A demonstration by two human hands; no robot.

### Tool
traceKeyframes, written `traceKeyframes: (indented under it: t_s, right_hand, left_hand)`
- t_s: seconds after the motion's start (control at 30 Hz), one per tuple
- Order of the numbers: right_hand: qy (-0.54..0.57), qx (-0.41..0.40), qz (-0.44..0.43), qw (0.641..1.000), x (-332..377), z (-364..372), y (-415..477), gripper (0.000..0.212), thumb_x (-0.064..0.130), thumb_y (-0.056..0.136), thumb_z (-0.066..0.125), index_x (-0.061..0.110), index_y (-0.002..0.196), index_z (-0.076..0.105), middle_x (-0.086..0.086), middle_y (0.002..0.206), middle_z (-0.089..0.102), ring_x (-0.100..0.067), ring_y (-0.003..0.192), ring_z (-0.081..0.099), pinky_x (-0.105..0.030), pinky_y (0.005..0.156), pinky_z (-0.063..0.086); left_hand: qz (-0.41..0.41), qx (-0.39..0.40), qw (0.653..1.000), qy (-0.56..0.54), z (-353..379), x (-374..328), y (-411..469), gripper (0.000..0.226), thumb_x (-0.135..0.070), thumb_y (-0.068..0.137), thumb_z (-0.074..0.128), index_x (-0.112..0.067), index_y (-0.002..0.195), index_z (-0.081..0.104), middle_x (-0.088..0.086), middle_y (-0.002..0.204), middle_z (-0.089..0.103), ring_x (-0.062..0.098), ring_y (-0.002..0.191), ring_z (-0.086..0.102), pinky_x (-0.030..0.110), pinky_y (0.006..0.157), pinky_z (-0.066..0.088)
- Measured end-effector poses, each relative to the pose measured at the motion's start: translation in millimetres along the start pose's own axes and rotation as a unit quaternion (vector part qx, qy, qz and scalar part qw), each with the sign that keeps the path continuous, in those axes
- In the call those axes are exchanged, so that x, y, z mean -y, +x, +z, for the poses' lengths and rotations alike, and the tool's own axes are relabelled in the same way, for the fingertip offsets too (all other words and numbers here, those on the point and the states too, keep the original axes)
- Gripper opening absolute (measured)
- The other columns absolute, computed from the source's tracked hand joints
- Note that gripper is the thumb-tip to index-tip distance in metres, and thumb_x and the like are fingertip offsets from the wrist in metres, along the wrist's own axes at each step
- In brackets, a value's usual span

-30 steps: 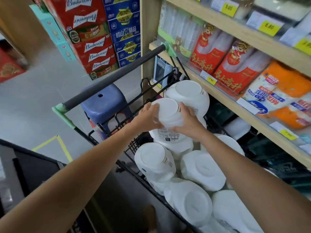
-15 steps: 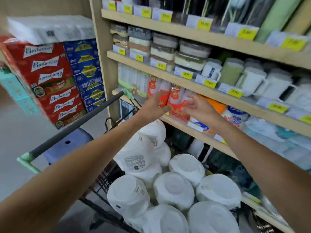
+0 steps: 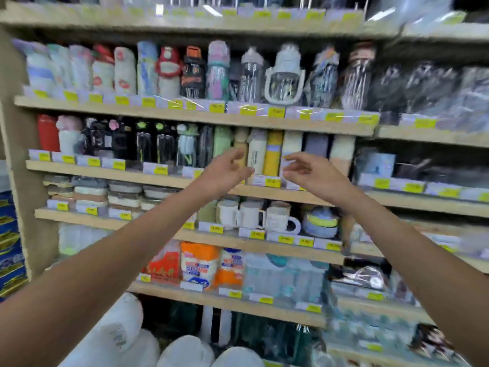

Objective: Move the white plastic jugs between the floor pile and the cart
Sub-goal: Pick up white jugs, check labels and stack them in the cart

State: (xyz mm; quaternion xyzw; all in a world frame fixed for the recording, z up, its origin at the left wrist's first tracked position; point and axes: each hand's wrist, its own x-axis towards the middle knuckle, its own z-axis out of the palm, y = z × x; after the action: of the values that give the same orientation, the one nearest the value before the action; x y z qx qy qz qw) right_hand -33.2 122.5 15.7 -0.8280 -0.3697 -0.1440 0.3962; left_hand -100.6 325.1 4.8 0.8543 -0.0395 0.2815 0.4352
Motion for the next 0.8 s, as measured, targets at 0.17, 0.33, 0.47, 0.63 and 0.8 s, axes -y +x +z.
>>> traceKeyframes:
  t_s: [0.17, 0.33, 0.47, 0.63, 0.8]
  right_hand:
    - [-0.030, -0.027, 0.003, 0.999, -23.2, -88.7, -47.0, 0.036, 0.012, 0.091, 0.064, 0.007, 0.126, 0.058, 0.001, 0.094, 0.064, -0.012, 0.088, 0.061, -0.032, 0.091, 0.048]
    - [0.009, -0.077, 0.005, 0.997, -42.5, -158.3, -96.9, 0.032, 0.012, 0.091, 0.064, 0.006, 0.122, 0.059, 0.001, 0.091, 0.065, -0.005, 0.080, 0.060, -0.011, 0.074, 0.046]
    - [0.047, -0.085, 0.033, 0.995, -73.7, -191.6, -131.9, 0.034, 0.016, 0.092, 0.064, 0.011, 0.125, 0.058, -0.004, 0.100, 0.069, -0.012, 0.091, 0.063, -0.020, 0.076, 0.047]
    - [0.060, -0.088, 0.089, 0.990, -138.6, -231.5, -171.1, 0.030, 0.021, 0.092, 0.065, 0.018, 0.121, 0.058, 0.000, 0.098, 0.071, -0.015, 0.093, 0.066, -0.028, 0.080, 0.051]
    - [0.061, -0.128, 0.152, 0.978, -221.6, -287.8, -209.6, 0.022, 0.020, 0.093, 0.063, 0.023, 0.115, 0.058, -0.010, 0.103, 0.072, -0.016, 0.089, 0.069, -0.031, 0.076, 0.052]
  left_hand:
    - [0.044, 0.022, 0.999, -0.010, 70.3, -79.5, -7.5, 0.050, -0.019, 0.093, 0.059, -0.015, 0.140, 0.043, -0.001, 0.140, 0.046, 0.017, 0.123, 0.050, 0.020, 0.086, 0.039]
    - [0.074, 0.034, 0.996, -0.034, 139.3, -146.8, -19.4, 0.051, -0.023, 0.094, 0.059, -0.015, 0.142, 0.042, -0.002, 0.141, 0.046, 0.014, 0.120, 0.051, 0.017, 0.081, 0.040]
    - [0.076, 0.050, 0.992, -0.090, 199.0, -185.3, -25.2, 0.048, -0.017, 0.094, 0.058, -0.014, 0.140, 0.043, -0.001, 0.138, 0.047, 0.009, 0.106, 0.052, 0.015, 0.079, 0.040]
    - [0.073, 0.093, 0.986, -0.113, 279.3, -203.8, -14.7, 0.045, -0.009, 0.091, 0.057, -0.016, 0.135, 0.048, 0.000, 0.133, 0.055, 0.009, 0.115, 0.052, 0.020, 0.091, 0.040]
    - [0.060, 0.159, 0.976, -0.139, 387.6, -214.2, -2.0, 0.043, -0.004, 0.093, 0.055, -0.013, 0.134, 0.048, 0.002, 0.130, 0.057, 0.010, 0.105, 0.053, 0.023, 0.074, 0.045]
